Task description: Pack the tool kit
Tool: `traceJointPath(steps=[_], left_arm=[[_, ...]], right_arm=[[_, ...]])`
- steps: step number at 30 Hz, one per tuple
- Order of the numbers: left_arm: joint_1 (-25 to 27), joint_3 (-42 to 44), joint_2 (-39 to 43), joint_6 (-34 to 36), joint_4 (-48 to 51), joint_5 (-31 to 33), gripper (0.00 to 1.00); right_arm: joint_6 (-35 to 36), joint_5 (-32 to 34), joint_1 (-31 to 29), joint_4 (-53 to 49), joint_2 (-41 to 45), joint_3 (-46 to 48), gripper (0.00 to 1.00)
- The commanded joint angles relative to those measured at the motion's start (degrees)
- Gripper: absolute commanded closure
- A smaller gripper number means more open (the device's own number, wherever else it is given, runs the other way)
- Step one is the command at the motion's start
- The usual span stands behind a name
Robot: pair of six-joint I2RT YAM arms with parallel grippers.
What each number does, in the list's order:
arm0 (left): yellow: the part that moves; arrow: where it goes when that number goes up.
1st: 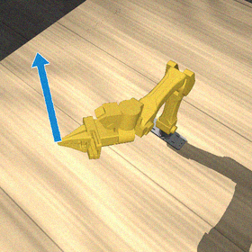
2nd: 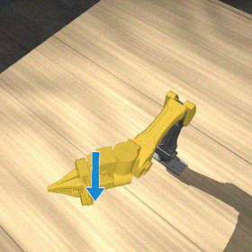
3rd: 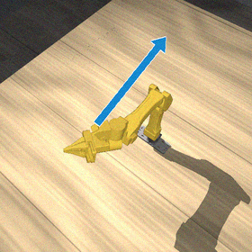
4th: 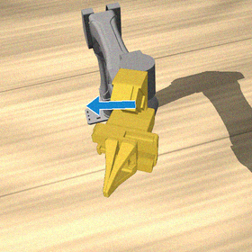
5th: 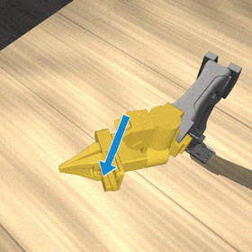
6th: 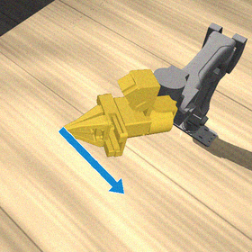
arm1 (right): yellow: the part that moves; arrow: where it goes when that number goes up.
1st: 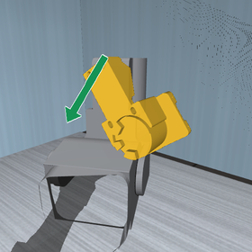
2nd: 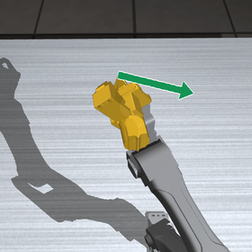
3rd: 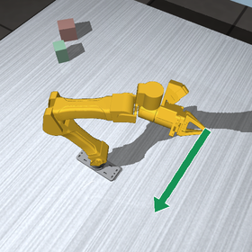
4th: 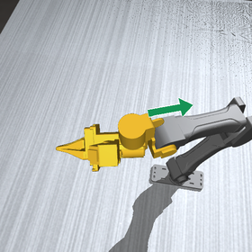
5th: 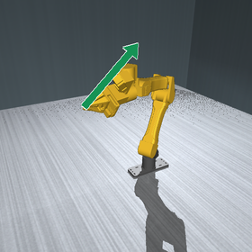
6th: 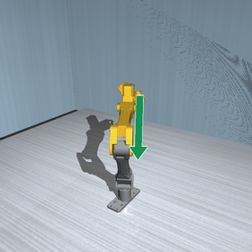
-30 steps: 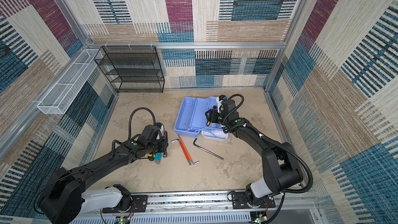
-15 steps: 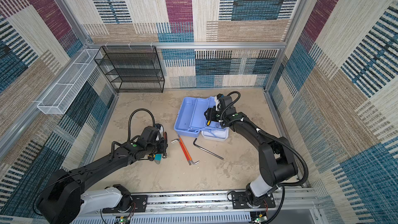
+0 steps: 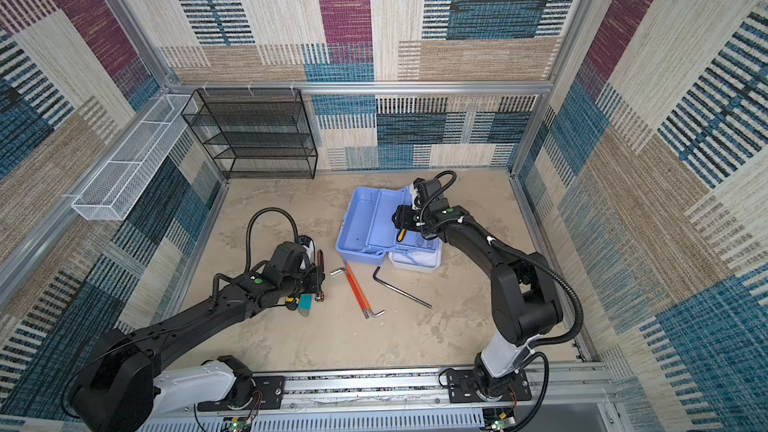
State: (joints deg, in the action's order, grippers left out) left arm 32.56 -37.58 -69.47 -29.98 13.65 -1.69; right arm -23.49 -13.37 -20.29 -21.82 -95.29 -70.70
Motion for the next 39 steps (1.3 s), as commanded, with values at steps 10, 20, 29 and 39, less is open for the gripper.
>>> traceJointPath(steps=[10, 20, 29, 39], left_arm=[[1.1, -2.7, -0.7, 2.4, -1.8, 0.2, 1.0], [4.2, -11.2, -4.9, 4.2, -0.1, 0.9, 1.0], [6.6, -26.6, -17.3, 7.6, -0.2, -3.9, 1.0], [8.3, -47.7, -34.5, 8.9, 0.3, -11.6, 1.0]], right_arm=[[1.7, -1.3, -1.3, 1.2, -1.4, -2.1, 0.36], [2.6, 2.5, -1.3, 3.8, 5.5, 0.1, 0.3], [4.0, 6.1, 1.1, 9.9, 16.3, 9.1, 0.21], [4.6, 9.9, 6.5, 18.3, 28.2, 25.0, 0.11]])
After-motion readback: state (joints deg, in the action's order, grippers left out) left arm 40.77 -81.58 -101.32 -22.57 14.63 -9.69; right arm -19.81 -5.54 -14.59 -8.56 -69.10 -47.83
